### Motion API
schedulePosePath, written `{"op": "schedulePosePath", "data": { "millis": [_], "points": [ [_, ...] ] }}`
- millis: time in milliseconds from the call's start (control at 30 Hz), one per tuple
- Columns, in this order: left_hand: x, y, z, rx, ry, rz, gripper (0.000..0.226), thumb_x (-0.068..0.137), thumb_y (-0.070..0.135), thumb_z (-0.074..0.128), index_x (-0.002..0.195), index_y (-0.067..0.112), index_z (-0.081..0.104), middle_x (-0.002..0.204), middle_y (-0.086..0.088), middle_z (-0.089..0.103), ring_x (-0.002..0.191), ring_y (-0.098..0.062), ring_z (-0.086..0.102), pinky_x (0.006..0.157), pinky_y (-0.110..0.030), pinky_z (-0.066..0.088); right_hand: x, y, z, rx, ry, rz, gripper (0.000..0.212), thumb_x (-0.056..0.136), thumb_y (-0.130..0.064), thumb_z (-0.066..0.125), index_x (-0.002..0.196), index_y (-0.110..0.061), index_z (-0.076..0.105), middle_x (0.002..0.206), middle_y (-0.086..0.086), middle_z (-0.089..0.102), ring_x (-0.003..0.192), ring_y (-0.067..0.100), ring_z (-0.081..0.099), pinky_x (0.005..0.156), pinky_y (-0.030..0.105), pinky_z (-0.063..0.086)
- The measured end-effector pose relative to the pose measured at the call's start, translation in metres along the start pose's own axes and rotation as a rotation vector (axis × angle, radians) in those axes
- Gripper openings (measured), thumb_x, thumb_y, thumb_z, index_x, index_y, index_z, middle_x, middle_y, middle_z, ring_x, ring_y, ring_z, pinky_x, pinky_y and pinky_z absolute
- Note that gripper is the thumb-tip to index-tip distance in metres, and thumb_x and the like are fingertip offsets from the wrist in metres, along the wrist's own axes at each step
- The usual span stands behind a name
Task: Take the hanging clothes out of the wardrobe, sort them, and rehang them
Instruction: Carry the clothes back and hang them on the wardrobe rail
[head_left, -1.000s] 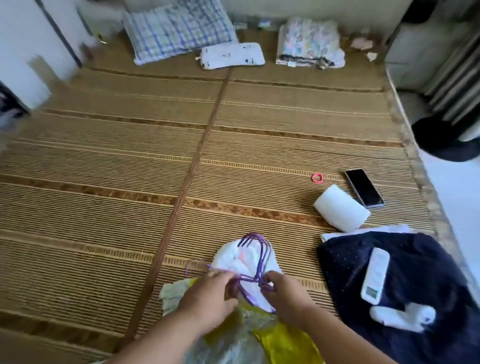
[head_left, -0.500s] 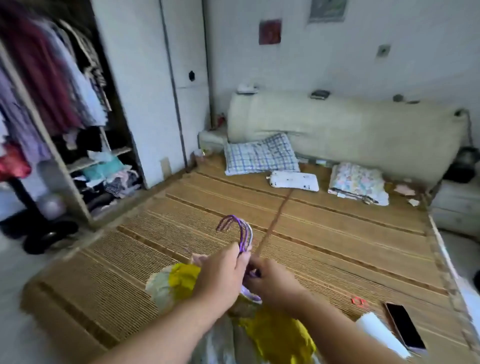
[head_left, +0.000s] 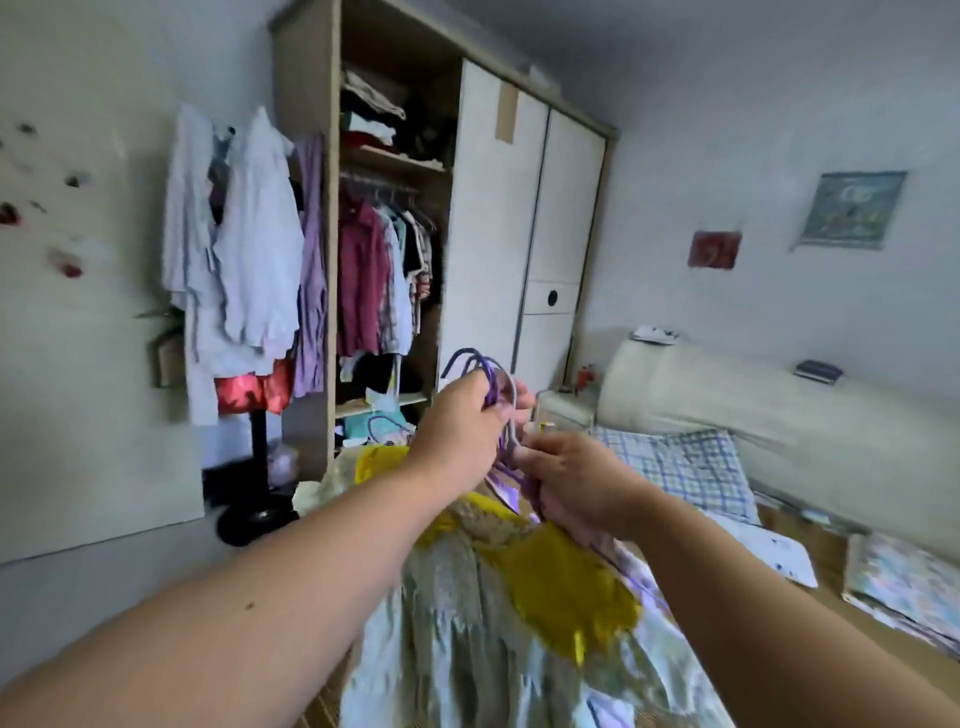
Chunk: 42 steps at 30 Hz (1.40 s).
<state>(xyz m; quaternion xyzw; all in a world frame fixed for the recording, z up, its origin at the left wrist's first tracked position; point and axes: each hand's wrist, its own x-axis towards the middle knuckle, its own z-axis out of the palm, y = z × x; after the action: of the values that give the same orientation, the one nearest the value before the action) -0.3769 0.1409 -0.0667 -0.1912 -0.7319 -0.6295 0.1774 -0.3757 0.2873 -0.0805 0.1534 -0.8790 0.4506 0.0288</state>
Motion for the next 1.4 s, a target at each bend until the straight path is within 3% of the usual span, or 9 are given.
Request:
{"op": "schedulePosePath", "data": {
  "millis": [167, 300, 400, 667, 867, 1167, 1233, 1333, 1400],
  "points": [
    [0.042, -0.029, -0.119, -0.068, 0.035, -0.027, 0.037, 0.092, -0.005, 0.044, 0.086, 0.027, 0.061, 0.088, 0.013, 0.07, 0.083, 0.0, 0.069, 0.067, -0.015, 0.05, 0.085, -0.066, 0.08, -0.016, -0.03, -0.022, 0.028, 0.093, -0.024, 0.056, 0.066, -0.016, 0.058, 0.052, -0.004, 0.063, 0.04, 0.008, 0.049, 0.04, 0.015, 0.035],
    [0.074, -0.051, -0.198, -0.094, 0.03, -0.065, 0.039, 0.093, -0.006, 0.043, 0.091, 0.029, 0.061, 0.094, 0.012, 0.07, 0.089, -0.005, 0.069, 0.085, -0.03, 0.053, 0.144, -0.105, 0.139, -0.072, -0.066, -0.047, 0.03, 0.093, -0.026, 0.055, 0.064, -0.018, 0.055, 0.053, -0.002, 0.063, 0.041, 0.011, 0.048, 0.041, 0.017, 0.036],
    [0.101, -0.064, -0.244, -0.094, 0.049, -0.062, 0.037, 0.093, -0.004, 0.044, 0.094, 0.029, 0.062, 0.098, 0.009, 0.069, 0.088, -0.002, 0.067, 0.082, -0.024, 0.052, 0.19, -0.127, 0.175, -0.058, -0.086, -0.068, 0.028, 0.094, -0.024, 0.052, 0.067, -0.018, 0.055, 0.054, -0.002, 0.064, 0.041, 0.012, 0.049, 0.042, 0.018, 0.037],
    [0.187, -0.131, -0.33, -0.116, 0.121, -0.117, 0.035, 0.09, -0.003, 0.053, 0.096, 0.029, 0.065, 0.098, 0.012, 0.069, 0.099, -0.014, 0.066, 0.091, -0.036, 0.051, 0.316, -0.137, 0.247, 0.273, -0.21, -0.058, 0.019, 0.101, -0.023, 0.041, 0.092, -0.01, 0.052, 0.053, 0.004, 0.06, 0.039, 0.013, 0.051, 0.038, 0.019, 0.034],
    [0.277, -0.197, -0.385, -0.106, 0.194, -0.142, 0.038, 0.091, -0.005, 0.05, 0.092, 0.03, 0.065, 0.085, 0.018, 0.071, 0.074, 0.0, 0.068, 0.057, -0.018, 0.052, 0.447, -0.122, 0.293, 0.358, -0.289, -0.172, 0.017, 0.097, -0.023, 0.05, 0.092, -0.008, 0.051, 0.05, 0.0, 0.054, 0.038, 0.008, 0.047, 0.037, 0.016, 0.035],
    [0.412, -0.283, -0.477, -0.013, 0.264, -0.201, 0.035, 0.091, -0.002, 0.05, 0.09, 0.029, 0.066, 0.096, 0.015, 0.069, 0.101, -0.009, 0.064, 0.084, -0.033, 0.052, 0.635, -0.129, 0.346, 0.391, -0.45, -0.183, 0.02, 0.084, -0.007, 0.069, 0.09, -0.009, 0.05, 0.045, -0.003, 0.054, 0.038, 0.009, 0.05, 0.04, 0.017, 0.04],
    [0.438, -0.307, -0.491, -0.004, 0.252, -0.205, 0.036, 0.091, -0.001, 0.05, 0.087, 0.031, 0.065, 0.097, 0.013, 0.069, 0.101, -0.011, 0.065, 0.086, -0.035, 0.053, 0.67, -0.122, 0.359, 0.38, -0.45, -0.17, 0.029, 0.078, -0.005, 0.074, 0.091, -0.011, 0.049, 0.05, 0.001, 0.057, 0.043, 0.013, 0.053, 0.046, 0.021, 0.044],
    [0.474, -0.347, -0.509, -0.027, 0.213, -0.223, 0.034, 0.091, -0.002, 0.051, 0.087, 0.03, 0.065, 0.096, 0.011, 0.07, 0.096, -0.01, 0.066, 0.084, -0.032, 0.054, 0.714, -0.11, 0.378, 0.285, -0.4, -0.141, 0.043, 0.064, -0.015, 0.082, 0.096, -0.009, 0.053, 0.079, 0.016, 0.063, 0.07, 0.026, 0.06, 0.071, 0.044, 0.049],
    [0.502, -0.378, -0.523, -0.018, 0.167, -0.219, 0.033, 0.091, 0.0, 0.052, 0.086, 0.03, 0.065, 0.094, 0.01, 0.07, 0.092, -0.008, 0.067, 0.079, -0.027, 0.055, 0.748, -0.099, 0.396, 0.318, -0.404, -0.077, 0.05, 0.062, -0.013, 0.078, 0.104, -0.006, 0.051, 0.081, 0.02, 0.065, 0.071, 0.03, 0.061, 0.071, 0.049, 0.049]
  ]
}}
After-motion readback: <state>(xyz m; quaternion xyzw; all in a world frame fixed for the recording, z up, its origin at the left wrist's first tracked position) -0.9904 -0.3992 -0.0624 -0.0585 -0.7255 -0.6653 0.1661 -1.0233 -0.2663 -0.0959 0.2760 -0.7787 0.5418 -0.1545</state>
